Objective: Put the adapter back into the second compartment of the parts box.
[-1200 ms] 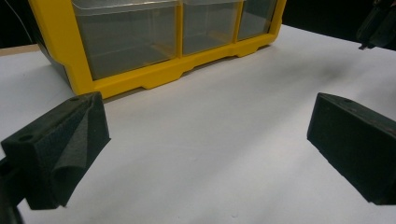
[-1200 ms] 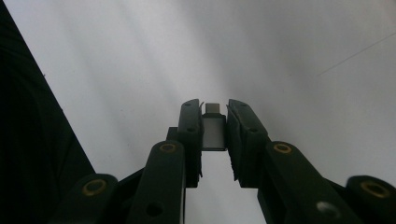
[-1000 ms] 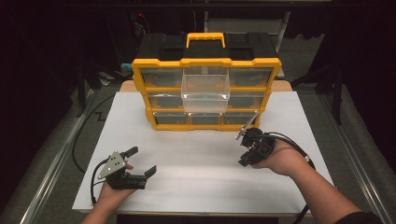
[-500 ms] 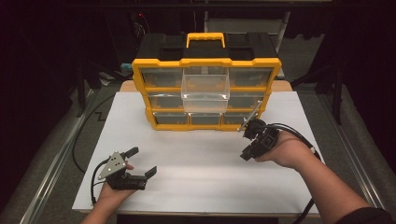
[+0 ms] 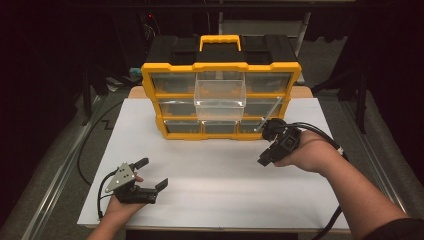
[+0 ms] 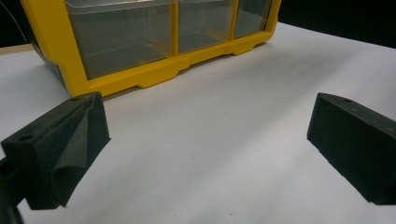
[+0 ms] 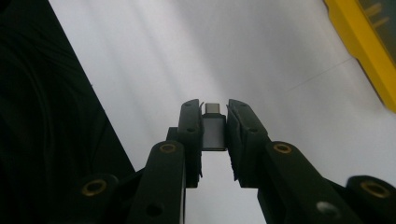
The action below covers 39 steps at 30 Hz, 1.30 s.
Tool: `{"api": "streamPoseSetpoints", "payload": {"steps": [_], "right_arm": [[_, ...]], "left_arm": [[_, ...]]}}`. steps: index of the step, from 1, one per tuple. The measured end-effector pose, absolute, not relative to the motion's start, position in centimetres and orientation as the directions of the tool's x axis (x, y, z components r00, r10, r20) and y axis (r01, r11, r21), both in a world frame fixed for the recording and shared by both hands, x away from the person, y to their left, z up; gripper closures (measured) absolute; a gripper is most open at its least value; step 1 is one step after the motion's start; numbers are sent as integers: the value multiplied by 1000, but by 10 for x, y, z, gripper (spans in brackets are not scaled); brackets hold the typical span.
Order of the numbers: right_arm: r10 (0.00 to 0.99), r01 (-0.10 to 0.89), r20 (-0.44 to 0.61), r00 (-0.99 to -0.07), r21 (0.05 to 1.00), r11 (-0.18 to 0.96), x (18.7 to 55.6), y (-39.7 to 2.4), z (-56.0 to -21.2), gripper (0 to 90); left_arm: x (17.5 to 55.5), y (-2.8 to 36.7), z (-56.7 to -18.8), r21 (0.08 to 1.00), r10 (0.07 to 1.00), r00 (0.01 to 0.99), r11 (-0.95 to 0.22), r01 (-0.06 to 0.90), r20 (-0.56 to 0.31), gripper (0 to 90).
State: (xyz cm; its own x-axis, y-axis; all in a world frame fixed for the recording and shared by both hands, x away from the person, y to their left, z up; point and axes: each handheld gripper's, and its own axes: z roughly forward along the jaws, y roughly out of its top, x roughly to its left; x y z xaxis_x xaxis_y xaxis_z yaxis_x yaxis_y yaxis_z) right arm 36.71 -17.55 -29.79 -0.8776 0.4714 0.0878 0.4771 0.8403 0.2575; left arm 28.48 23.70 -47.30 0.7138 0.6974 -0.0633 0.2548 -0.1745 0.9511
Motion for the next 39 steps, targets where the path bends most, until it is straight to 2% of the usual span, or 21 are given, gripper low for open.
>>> {"api": "streamPoseSetpoints", "payload": {"steps": [39], "right_arm": [[464,457,39,-885,269,848,368,-169,-226,768]], "left_arm": [[284,237,-473,952,691,720,-174,252,-64,3]]}}
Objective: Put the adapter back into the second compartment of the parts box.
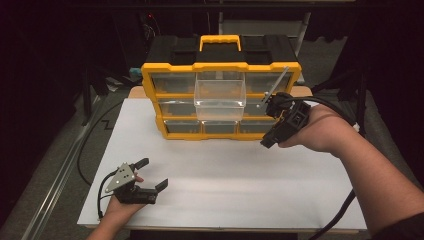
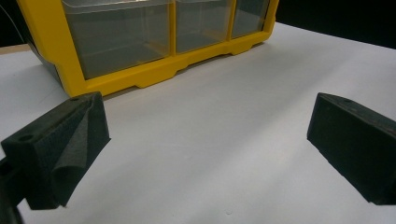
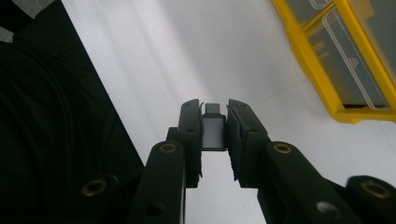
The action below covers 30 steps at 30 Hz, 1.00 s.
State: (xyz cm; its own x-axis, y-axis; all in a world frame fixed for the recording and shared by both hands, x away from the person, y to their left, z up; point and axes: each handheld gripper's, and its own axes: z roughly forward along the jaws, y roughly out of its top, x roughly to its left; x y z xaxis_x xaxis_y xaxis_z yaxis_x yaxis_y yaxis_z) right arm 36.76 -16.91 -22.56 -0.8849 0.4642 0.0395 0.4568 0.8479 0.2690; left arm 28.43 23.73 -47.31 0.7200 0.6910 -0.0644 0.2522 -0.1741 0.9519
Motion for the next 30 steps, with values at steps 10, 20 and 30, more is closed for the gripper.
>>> {"api": "streamPoseSetpoints", "payload": {"steps": [10,20,30], "right_arm": [[452,440,24,-892,278,854,367,-164,-208,768],[440,423,4,-898,284,860,365,-161,-188,768],[438,421,-5,-899,270,866,366,-160,-172,768]], "left_arm": [[284,235,-474,949,686,725,-183,258,-65,3],[283,234,-474,949,686,726,-187,253,-59,3],[282,235,-474,951,686,725,-182,249,-58,3]]}}
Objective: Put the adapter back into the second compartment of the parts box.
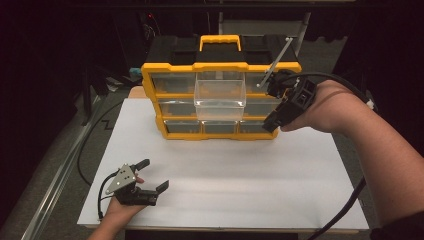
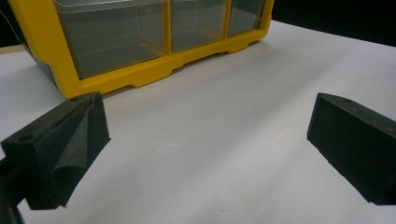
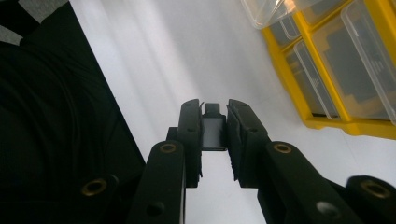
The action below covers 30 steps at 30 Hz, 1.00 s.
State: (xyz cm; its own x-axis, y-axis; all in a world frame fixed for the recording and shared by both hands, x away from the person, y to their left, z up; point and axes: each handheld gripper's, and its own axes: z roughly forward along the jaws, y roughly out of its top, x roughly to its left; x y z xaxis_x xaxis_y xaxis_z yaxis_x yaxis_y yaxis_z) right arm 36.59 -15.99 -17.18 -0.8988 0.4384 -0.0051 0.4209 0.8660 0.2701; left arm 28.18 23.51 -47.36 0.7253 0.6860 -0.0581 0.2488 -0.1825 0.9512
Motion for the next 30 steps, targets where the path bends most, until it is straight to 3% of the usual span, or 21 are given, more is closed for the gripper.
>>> {"api": "streamPoseSetpoints", "payload": {"steps": [30], "right_arm": [[415,395,-7,-910,289,872,384,-137,-131,768]], "left_arm": [[281,237,-473,952,685,725,-177,250,-63,3]]}}
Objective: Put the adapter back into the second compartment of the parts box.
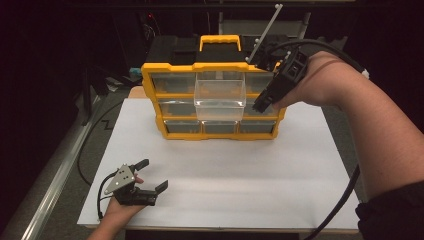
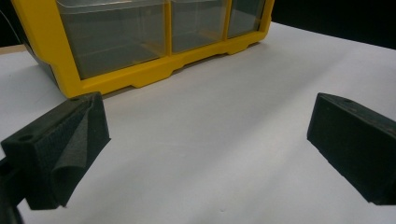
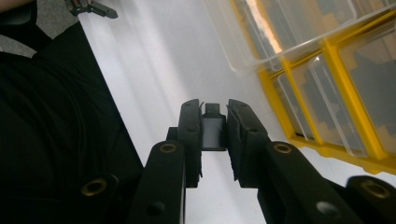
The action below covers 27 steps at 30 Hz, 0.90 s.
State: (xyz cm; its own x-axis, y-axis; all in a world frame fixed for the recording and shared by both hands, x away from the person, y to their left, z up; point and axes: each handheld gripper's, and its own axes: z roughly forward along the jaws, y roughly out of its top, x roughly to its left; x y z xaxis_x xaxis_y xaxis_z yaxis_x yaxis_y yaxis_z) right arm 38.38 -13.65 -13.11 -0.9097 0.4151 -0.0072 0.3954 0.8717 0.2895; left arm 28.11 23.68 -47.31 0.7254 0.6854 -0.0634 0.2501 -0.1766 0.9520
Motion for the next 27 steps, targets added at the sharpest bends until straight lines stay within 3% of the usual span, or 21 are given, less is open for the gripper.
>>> {"api": "streamPoseSetpoints", "payload": {"steps": [27], "right_arm": [[404,380,-30,-914,278,882,407,-112,-123,767]], "left_arm": [[281,237,-473,952,680,730,-178,249,-64,3]]}}
